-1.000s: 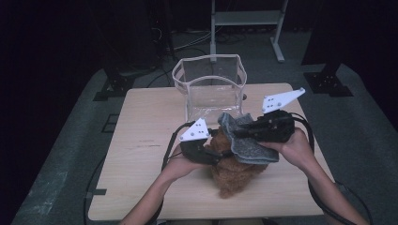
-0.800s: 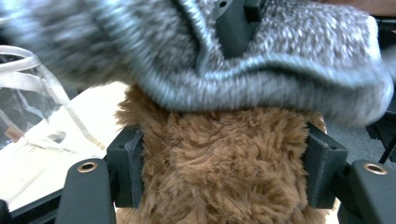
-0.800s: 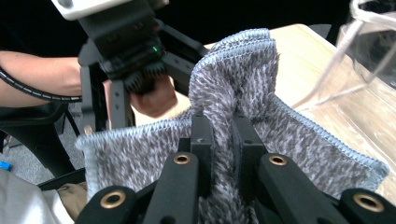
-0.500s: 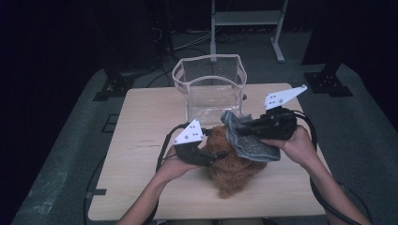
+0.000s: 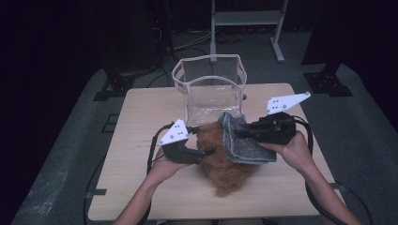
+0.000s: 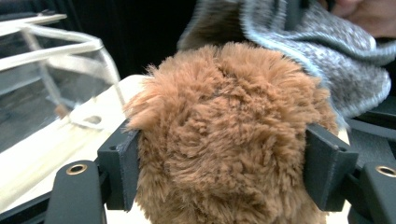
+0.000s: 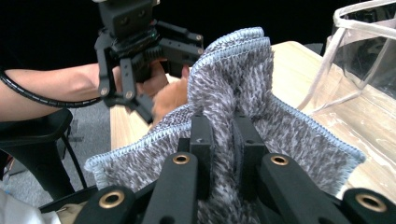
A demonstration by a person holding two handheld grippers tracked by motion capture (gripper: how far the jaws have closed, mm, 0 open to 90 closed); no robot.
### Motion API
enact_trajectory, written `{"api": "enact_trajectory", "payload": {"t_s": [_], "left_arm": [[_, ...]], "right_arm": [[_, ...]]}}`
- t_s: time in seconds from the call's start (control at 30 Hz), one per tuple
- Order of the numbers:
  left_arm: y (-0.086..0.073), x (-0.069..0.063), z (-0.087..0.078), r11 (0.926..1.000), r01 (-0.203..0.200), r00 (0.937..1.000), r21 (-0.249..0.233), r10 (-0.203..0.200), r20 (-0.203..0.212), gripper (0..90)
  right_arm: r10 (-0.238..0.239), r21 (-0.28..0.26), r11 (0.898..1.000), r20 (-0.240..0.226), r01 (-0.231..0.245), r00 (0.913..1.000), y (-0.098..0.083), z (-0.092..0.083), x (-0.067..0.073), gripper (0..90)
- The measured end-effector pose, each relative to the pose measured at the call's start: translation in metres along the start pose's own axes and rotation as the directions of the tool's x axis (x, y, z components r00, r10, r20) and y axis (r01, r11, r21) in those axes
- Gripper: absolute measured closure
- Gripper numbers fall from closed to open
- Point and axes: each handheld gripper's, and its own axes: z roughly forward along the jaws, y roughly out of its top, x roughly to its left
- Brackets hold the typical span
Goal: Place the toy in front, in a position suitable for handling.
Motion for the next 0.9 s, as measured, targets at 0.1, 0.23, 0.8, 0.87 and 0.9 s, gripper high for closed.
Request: {"api": "enact_trajectory", "payload": {"t_s": [0.1, 0.23, 0.8, 0.87, 0.9], "left_arm": [[-0.008, 0.005, -0.013, 0.9998, 0.02, 0.9994, -0.001, -0.02, -0.03, 24.3], [-0.019, 0.011, -0.031, 0.9992, 0.038, 0.9971, 0.009, -0.038, -0.067, 25.0], [-0.065, 0.02, -0.07, 0.9978, 0.059, 0.9924, -0.03, -0.062, -0.107, 19.4], [-0.066, 0.022, -0.067, 0.9979, 0.052, 0.9927, -0.04, -0.056, -0.107, 18.1], [-0.066, 0.023, -0.065, 0.9984, 0.043, 0.993, -0.036, -0.046, -0.109, 17.4]], "right_arm": [[-0.008, -0.026, 1.0, -0.001, 0.008, 1.0, -0.007, 0.009, 0.004, 80.5], [-0.028, -0.038, 0.999, 0.003, 0.028, 0.9996, -0.015, 0.026, 0.013, 80.4], [-0.056, 0.076, 0.995, -0.01, 0.056, 0.9984, -0.049, 0.101, 0.013, 80.6], [-0.055, 0.091, 0.994, -0.014, 0.056, 0.9984, -0.047, 0.102, 0.01, 80.6], [-0.058, 0.095, 0.994, -0.019, 0.059, 0.9982, -0.045, 0.103, 0.008, 80.6]]}}
